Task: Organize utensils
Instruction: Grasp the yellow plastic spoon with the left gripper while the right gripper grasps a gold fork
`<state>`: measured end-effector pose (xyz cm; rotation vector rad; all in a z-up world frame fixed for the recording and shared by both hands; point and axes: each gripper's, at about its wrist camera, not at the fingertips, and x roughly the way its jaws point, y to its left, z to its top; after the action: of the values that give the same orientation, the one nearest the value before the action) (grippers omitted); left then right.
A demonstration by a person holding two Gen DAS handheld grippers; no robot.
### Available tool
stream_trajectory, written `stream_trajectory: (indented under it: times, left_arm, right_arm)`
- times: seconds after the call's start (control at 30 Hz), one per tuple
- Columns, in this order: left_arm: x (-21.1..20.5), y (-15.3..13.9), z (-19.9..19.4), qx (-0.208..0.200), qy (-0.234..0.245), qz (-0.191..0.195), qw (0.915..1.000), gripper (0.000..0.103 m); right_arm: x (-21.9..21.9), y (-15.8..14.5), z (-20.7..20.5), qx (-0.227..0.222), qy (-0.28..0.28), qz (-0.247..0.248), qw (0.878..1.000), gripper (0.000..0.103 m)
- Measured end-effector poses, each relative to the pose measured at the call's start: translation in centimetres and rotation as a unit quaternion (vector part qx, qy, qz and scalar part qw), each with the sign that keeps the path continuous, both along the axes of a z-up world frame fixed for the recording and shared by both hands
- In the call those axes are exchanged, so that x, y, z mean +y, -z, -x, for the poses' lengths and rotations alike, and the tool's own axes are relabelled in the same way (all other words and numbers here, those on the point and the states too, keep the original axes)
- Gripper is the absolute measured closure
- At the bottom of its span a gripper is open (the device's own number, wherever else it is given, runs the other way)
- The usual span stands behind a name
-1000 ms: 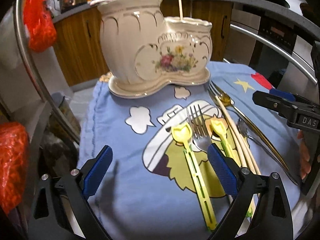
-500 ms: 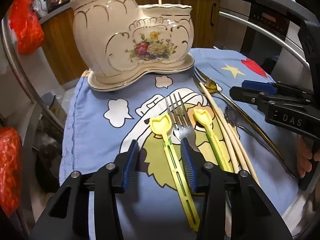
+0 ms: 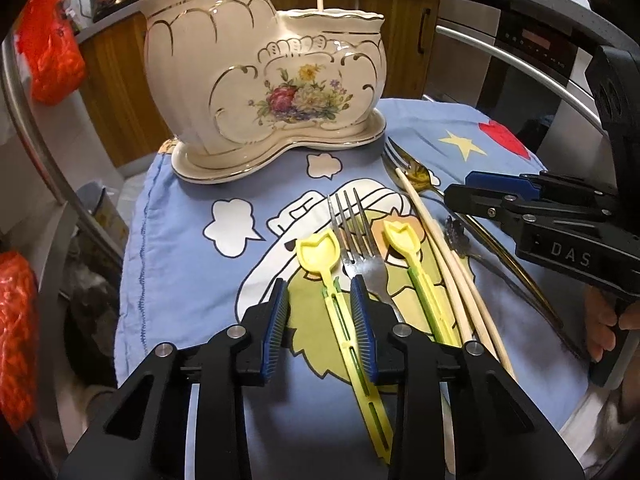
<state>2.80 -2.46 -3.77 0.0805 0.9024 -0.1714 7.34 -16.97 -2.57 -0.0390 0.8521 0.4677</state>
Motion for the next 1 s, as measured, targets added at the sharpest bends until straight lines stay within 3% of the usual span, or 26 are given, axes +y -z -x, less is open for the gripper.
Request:
stream_trajectory:
  times: [0.33, 0.63, 0.9, 1.0]
  left_arm:
    - [0.4, -0.3, 0.2, -0.003, 0.0, 0.009, 1.0, 0.069]
    - [0.0, -0.2, 0.2, -0.005, 0.004, 0.003, 1.0, 0.069]
    - [-0.3, 0.0, 0.2, -0.005, 0.017, -0.013, 0.9998, 0.079]
    - [-0.5, 0.1, 0.0, -0.01, 0.02, -0.024, 0.9995, 0.088]
  right_arm:
    - [0.6, -0.3, 0.9, -0.019, -0.009, 0.024, 0.999, 0.074]
    - [1.3, -0.1, -1.3, -0.007, -0.003, 0.027, 1.0, 0.079]
    - [3.0, 0.6, -2.7, 0.012, -0.025, 0.051, 0.998, 0.092]
    - [2.9, 0.7, -2.7, 0.013, -0.024, 0.044, 0.999, 0.092]
